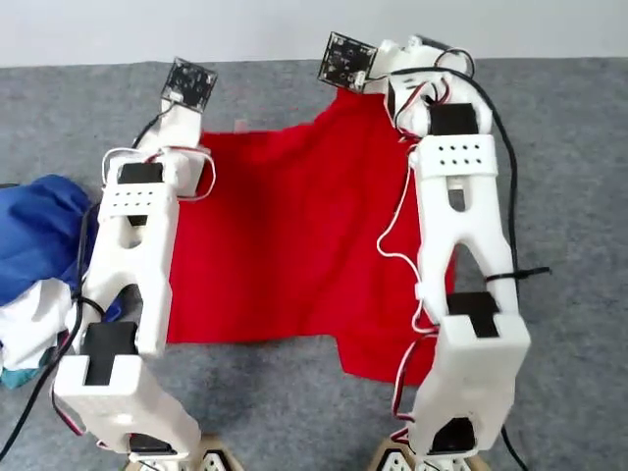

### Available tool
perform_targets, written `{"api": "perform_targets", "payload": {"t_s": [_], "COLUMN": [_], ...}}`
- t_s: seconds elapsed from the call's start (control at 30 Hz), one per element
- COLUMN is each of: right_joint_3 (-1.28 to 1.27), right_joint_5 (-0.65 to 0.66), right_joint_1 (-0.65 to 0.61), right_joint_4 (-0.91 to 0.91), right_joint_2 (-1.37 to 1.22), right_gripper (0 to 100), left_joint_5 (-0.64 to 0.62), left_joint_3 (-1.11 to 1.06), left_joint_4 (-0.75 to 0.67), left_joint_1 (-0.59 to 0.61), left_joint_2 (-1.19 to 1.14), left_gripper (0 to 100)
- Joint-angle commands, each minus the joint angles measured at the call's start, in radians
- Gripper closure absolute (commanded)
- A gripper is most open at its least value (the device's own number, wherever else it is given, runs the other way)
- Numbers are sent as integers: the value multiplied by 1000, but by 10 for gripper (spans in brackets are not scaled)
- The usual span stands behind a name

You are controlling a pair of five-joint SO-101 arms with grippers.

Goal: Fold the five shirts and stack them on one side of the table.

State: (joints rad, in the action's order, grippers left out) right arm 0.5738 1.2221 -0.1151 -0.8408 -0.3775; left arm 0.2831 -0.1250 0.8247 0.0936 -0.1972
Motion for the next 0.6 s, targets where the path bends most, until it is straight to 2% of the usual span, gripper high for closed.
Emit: {"api": "perform_targets", "payload": {"t_s": [0.0, 0.1, 0.23, 0.37, 0.57], "right_joint_3": [18, 18, 18, 18, 18], "right_joint_5": [8, 8, 8, 8, 8], "right_joint_1": [-10, -10, -13, -13, -24], "right_joint_4": [-213, -360, -512, -645, -857], "right_joint_2": [133, 186, 242, 286, 358], "right_gripper": [988, 988, 988, 988, 988], "left_joint_5": [35, 112, 155, 196, 226], "left_joint_3": [41, 41, 41, 41, 41], "left_joint_4": [184, 315, 425, 489, 512], "left_joint_1": [5, 5, 6, 8, 84], "left_joint_2": [101, 129, 147, 166, 201], "left_gripper": [995, 995, 995, 995, 995]}}
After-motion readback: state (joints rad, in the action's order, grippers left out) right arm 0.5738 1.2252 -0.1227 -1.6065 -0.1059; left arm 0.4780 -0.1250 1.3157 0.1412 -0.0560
